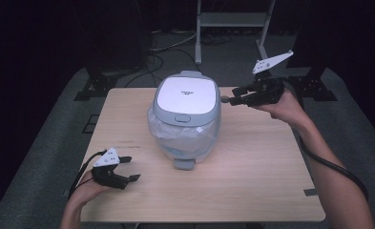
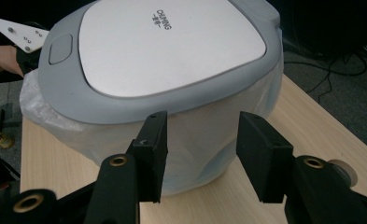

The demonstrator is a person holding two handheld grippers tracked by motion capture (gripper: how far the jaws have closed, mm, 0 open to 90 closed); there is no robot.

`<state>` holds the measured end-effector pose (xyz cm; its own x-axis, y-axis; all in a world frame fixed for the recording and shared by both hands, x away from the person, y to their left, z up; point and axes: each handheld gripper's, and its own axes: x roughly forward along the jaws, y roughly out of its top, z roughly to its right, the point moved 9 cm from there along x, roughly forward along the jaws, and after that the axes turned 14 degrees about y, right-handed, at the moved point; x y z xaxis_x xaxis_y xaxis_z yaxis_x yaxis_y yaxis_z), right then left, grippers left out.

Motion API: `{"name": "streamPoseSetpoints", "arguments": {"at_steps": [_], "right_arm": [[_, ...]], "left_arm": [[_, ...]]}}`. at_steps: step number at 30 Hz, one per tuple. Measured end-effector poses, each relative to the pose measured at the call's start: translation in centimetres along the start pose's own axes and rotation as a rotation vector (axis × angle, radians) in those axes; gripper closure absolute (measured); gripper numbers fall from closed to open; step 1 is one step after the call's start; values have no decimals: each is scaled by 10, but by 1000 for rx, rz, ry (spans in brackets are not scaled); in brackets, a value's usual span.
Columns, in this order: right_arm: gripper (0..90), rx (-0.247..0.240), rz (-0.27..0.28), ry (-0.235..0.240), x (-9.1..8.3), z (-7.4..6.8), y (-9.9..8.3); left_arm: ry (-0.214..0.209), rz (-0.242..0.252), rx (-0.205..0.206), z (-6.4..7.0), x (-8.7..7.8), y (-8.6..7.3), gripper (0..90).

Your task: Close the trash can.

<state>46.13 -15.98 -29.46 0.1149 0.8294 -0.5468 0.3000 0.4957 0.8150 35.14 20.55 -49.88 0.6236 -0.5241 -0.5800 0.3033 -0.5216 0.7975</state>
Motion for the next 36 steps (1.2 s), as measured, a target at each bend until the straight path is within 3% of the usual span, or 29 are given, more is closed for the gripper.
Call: {"name": "streamPoseSetpoints", "arguments": {"at_steps": [36], "right_arm": [[425, 70, 11, -53, 0, 5, -61]], "left_arm": [[15, -12, -24, -1, 4, -1, 169]]}}
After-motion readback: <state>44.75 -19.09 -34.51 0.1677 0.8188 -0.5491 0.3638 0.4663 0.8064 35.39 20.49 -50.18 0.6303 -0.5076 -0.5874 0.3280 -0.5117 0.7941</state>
